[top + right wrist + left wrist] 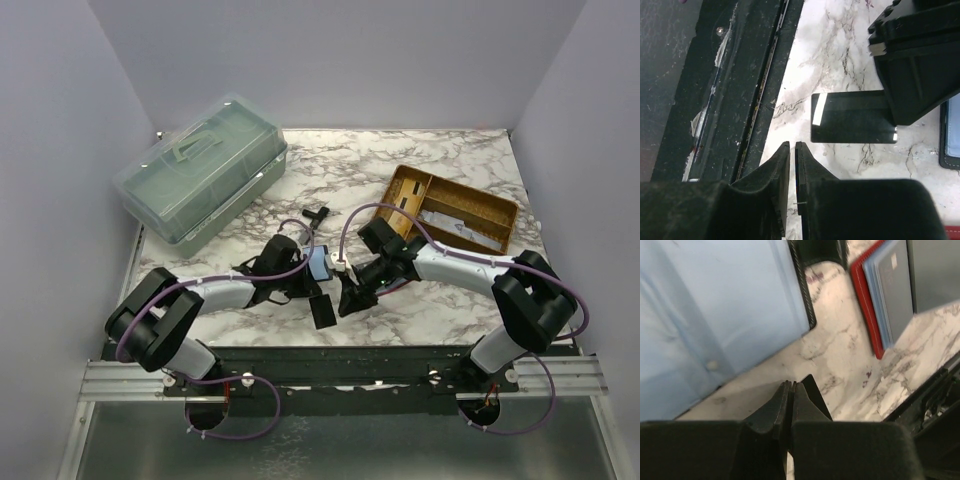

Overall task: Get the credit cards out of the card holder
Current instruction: Pick up the credit card at the corner of the board.

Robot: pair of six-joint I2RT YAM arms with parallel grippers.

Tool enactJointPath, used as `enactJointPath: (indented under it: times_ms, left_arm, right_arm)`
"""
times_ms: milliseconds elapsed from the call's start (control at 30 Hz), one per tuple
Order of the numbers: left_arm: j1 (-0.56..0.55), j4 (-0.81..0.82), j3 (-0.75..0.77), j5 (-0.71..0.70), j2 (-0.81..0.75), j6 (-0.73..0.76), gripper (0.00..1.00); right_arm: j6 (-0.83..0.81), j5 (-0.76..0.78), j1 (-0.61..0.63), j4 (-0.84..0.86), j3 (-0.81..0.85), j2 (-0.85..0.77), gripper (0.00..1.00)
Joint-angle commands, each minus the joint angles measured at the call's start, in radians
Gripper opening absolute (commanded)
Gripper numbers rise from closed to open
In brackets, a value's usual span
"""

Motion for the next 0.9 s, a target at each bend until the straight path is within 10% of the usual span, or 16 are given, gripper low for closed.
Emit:
enactJointPath:
  times_ms: [0,867]
  left_arm:
    - [-0.059,-0.106,-0.036,0.044,0.001,-0.015,0.00]
    - [-0.101,-0.154,-0.084,0.077,-0.060,-0.093,0.00]
  right_arm:
    - [-0.072,-0.036,0.024,-0.043,-0.002,-0.024,0.17]
    - [-0.129,0.339,0.317,-0.065,0.003,-0.065,0.51]
